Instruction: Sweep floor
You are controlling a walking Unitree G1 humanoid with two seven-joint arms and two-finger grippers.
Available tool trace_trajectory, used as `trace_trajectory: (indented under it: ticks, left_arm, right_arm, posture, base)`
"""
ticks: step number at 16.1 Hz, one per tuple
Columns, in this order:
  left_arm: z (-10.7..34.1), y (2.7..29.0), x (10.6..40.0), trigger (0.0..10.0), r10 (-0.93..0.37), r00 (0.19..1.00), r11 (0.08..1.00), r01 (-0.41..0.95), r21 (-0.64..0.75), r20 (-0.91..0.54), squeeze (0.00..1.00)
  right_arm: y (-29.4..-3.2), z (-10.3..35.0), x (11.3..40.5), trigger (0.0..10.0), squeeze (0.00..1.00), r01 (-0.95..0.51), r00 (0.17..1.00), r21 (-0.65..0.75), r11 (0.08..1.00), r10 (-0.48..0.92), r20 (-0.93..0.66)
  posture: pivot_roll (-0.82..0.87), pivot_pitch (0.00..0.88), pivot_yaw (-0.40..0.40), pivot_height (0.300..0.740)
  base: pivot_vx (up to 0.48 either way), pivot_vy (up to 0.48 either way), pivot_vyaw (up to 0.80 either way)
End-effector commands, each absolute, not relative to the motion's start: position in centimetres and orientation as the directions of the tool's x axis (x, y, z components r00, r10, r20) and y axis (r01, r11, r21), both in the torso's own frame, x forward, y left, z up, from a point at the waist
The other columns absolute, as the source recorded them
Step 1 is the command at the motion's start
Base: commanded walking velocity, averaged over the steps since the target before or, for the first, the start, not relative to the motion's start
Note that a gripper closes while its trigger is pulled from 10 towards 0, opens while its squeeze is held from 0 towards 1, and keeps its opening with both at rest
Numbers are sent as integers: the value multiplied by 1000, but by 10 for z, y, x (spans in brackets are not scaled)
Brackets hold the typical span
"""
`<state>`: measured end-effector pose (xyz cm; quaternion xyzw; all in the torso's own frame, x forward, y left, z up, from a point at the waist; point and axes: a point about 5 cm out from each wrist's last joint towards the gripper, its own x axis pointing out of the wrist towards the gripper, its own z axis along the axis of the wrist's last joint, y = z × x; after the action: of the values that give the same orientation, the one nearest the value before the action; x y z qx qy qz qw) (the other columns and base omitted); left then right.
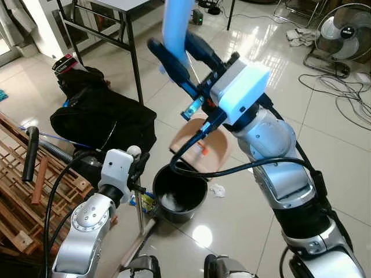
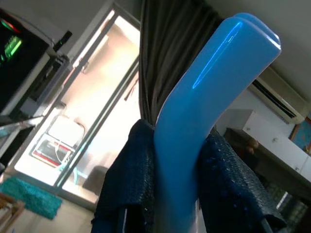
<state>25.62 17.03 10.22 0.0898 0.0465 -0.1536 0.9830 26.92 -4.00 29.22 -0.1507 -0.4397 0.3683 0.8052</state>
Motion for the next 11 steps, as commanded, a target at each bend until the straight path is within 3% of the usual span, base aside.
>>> trace_trajectory:
  ticks: [1, 3, 5, 8, 9, 11]
  left_arm:
    - [101, 169, 256, 10000, -306, 944, 930, 324, 174, -121, 0]
    - [100, 169, 259, 10000, -300, 946, 934, 318, 164, -124, 0]
    - [99, 169, 259, 10000, -303, 943, 930, 324, 173, -135, 0]
    - [97, 167, 260, 10000, -302, 942, 931, 324, 167, -145, 0]
    - [97, 165, 260, 10000, -302, 942, 931, 324, 168, -144, 0]
    - [98, 164, 260, 10000, -303, 942, 931, 324, 168, -143, 0]
  right_arm:
    - [-47, 295, 271, 10000, 0, -412, 367, -584, 700, 714, 596]
    - [-80, 306, 283, 10000, 0, -295, 498, -516, 804, 590, 636]
    - [-131, 313, 293, 10000, 0, -123, 659, -350, 929, 340, 671]
    - [-184, 301, 294, 10000, 0, 78, 767, -210, 975, 76, 637]
    - [-208, 292, 294, 10000, 0, 180, 810, -243, 953, -3, 587]
    - [-222, 286, 294, 10000, 0, 261, 825, -299, 918, -51, 563]
  posture:
    - [-72, 96, -6, 740]
    - [-73, 90, -6, 740]
    - [-84, 95, -1, 740]
    - [-87, 105, -4, 740]
    - [-85, 107, -9, 740]
    - [-86, 111, -12, 740]
  base:
    - [0, 0, 0]
    - [0, 0, 0]
    - [0, 0, 0]
    - [0, -280, 0]
    - [0, -480, 0]
    - [0, -480, 0]
